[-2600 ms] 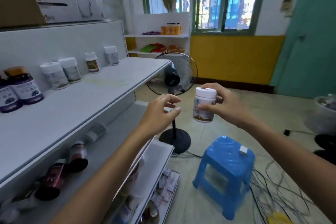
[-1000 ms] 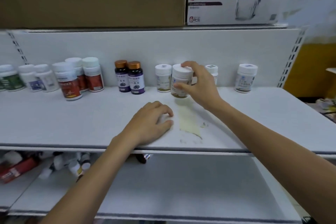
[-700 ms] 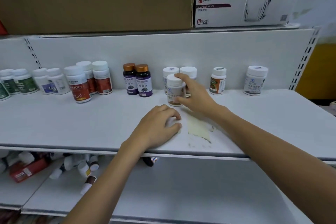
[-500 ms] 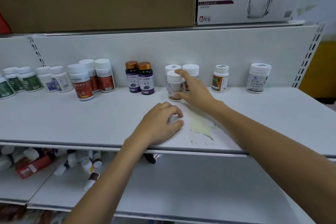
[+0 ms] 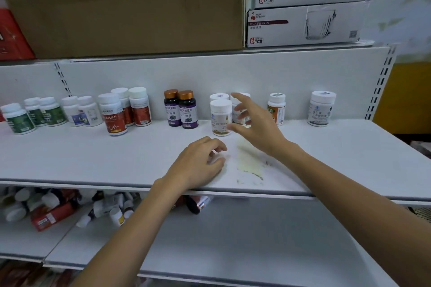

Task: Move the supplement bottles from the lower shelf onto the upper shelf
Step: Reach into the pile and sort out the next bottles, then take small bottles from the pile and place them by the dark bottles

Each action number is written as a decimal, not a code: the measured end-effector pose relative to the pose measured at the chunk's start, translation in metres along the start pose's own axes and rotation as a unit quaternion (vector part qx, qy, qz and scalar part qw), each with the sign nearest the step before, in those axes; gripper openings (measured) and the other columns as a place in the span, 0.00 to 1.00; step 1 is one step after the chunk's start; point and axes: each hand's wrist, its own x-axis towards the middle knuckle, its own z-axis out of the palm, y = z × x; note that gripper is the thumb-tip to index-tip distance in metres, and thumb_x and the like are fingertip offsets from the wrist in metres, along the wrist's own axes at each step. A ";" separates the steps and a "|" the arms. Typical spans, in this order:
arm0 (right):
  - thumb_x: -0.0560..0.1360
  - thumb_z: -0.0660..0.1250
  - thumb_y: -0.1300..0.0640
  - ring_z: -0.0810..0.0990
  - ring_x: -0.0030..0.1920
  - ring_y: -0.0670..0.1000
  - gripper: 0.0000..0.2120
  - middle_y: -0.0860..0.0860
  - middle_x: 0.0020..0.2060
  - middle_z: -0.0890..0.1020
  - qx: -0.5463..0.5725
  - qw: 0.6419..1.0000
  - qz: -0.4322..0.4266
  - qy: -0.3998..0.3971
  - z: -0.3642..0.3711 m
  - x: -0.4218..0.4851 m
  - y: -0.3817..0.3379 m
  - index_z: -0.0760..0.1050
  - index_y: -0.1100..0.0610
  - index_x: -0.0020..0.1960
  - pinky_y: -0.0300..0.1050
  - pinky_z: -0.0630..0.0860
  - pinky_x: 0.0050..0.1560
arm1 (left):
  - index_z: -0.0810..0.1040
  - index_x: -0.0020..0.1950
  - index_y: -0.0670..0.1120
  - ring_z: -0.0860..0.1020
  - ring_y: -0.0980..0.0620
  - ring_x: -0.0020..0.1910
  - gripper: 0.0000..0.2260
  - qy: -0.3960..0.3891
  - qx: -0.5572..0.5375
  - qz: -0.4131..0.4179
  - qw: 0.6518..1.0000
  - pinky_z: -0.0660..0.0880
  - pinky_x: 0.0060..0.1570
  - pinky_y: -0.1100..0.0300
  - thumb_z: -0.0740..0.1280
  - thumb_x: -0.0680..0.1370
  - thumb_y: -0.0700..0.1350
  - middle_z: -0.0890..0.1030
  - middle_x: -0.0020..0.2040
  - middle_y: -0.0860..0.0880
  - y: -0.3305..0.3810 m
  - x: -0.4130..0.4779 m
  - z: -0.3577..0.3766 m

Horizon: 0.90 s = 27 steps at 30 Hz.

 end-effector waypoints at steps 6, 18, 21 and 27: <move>0.69 0.73 0.50 0.77 0.48 0.44 0.28 0.49 0.53 0.79 0.076 0.996 -0.051 -0.024 -0.002 -0.023 -0.031 0.69 0.53 0.66 0.38 0.75 0.53 | 0.76 0.56 0.52 0.74 0.59 0.50 0.10 0.057 -0.018 -0.011 0.998 0.70 0.54 0.62 0.66 0.76 0.45 0.75 0.53 0.57 0.004 -0.042 -0.019; 0.72 0.71 0.50 0.80 0.48 0.45 0.19 0.47 0.47 0.81 0.196 0.964 -0.130 -0.126 0.050 -0.066 -0.116 0.74 0.53 0.61 0.41 0.77 0.52 | 0.79 0.54 0.44 0.76 0.54 0.50 0.09 0.153 0.034 -0.107 0.982 0.65 0.46 0.76 0.68 0.74 0.40 0.79 0.50 0.50 -0.022 -0.168 -0.048; 0.73 0.70 0.54 0.80 0.47 0.47 0.18 0.49 0.48 0.80 0.187 0.958 -0.155 -0.149 0.069 -0.072 -0.128 0.74 0.55 0.61 0.40 0.77 0.50 | 0.79 0.54 0.44 0.76 0.55 0.49 0.09 0.181 0.031 -0.141 0.973 0.66 0.44 0.77 0.68 0.74 0.39 0.79 0.49 0.51 -0.031 -0.185 -0.057; 0.73 0.69 0.57 0.80 0.49 0.48 0.16 0.51 0.49 0.82 0.155 0.964 -0.120 -0.180 0.121 -0.105 -0.123 0.75 0.56 0.60 0.45 0.76 0.53 | 0.78 0.56 0.46 0.75 0.56 0.50 0.09 0.164 -0.004 -0.199 0.966 0.68 0.47 0.69 0.67 0.76 0.41 0.78 0.50 0.53 -0.060 -0.231 -0.041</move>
